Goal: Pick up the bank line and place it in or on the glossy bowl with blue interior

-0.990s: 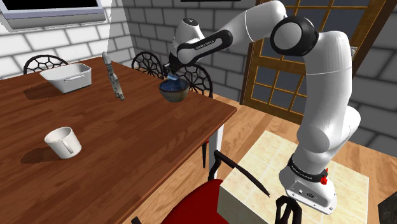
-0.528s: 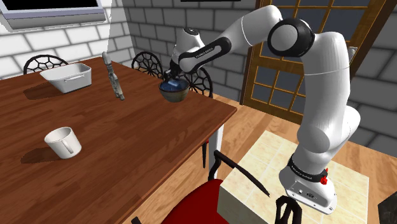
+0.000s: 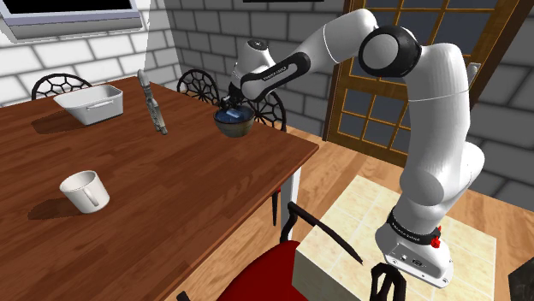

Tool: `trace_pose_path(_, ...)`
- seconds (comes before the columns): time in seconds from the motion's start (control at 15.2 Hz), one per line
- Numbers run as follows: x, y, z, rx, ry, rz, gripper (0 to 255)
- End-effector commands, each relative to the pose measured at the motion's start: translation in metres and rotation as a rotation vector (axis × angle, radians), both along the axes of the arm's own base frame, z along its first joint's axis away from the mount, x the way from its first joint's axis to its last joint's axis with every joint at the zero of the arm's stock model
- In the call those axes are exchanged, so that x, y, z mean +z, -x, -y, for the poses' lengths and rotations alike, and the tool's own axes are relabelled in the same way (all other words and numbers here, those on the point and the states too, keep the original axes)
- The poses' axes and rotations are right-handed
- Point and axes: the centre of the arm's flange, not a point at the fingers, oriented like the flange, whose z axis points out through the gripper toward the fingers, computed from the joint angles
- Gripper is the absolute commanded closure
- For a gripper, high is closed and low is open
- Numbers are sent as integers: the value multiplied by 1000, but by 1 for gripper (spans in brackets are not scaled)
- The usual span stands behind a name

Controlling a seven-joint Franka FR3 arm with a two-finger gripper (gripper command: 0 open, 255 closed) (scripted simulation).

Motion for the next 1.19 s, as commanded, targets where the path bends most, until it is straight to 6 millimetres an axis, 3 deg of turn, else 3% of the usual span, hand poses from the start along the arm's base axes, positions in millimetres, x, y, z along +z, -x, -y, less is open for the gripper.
trace_pose_path(0.0, 0, 0, 0, 0, 0, 0, 255)
trace_pose_path(0.07, 0, 0, 0, 0, 0, 0, 0)
trace_pose_path(0.4, 0, 0, 0, 0, 0, 0, 0)
trace_pose_path(0.66, 42, 27, 2, 0, 0, 0, 0)
trace_pose_path(1.12, 42, 27, 2, 0, 0, 0, 0)
